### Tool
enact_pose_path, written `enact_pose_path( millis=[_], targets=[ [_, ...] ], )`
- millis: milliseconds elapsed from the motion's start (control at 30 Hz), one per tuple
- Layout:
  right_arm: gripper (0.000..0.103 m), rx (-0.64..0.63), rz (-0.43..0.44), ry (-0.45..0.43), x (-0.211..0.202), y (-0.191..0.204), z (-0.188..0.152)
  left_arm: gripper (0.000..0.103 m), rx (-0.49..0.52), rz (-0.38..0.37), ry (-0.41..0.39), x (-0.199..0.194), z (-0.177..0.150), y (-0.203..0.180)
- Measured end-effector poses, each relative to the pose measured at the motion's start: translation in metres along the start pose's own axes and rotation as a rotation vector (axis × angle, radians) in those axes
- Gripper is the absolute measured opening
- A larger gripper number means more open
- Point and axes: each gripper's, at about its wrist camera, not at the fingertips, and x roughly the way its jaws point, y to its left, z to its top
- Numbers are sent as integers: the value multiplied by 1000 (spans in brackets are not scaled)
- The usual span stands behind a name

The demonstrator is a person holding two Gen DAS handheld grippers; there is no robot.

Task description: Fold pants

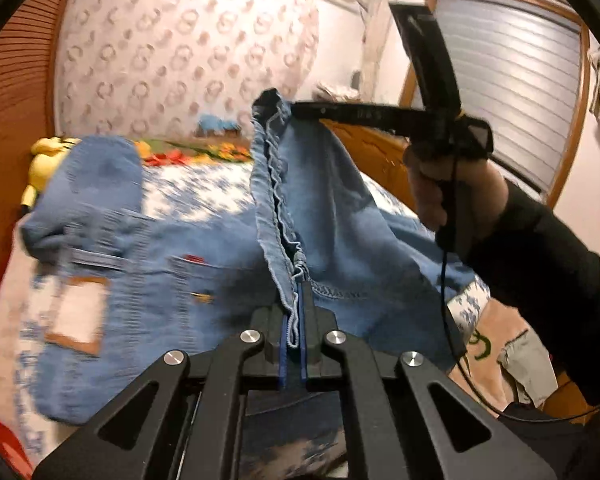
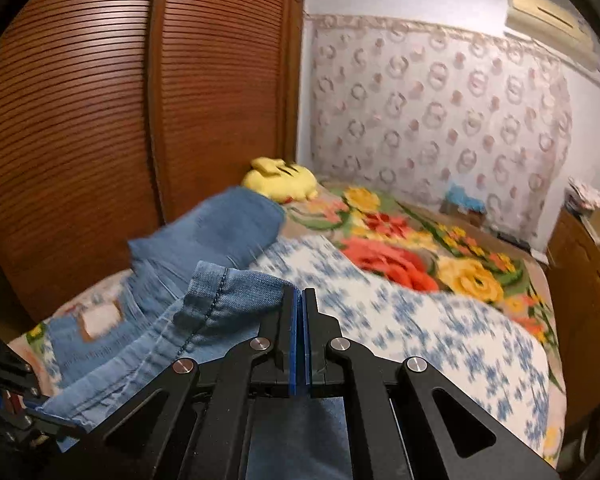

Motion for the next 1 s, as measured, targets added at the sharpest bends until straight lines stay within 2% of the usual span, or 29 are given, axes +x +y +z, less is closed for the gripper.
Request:
enact_pose_path(
  millis=[133,333,600,700,933,1000],
  targets=[
    [2,-36,48,-22,13,30,21,5,-8,55,-30,-26,2,18],
    [2,-80,106,-29,39,67,35,5,-50,143,-48,-63,-9,49],
    [2,-95,145,37,95,87,37,5,-95,211,7,-53,-30,73],
    [2,-95,148,78,109,95,33,5,-105,226,45,-44,-38,80],
    [2,-77,163,162,140,104,35,5,-128,236,68,-38,-46,86],
    [13,-80,167,185,141,101,39,5,-127,236,75,-37,-45,86]
  ],
)
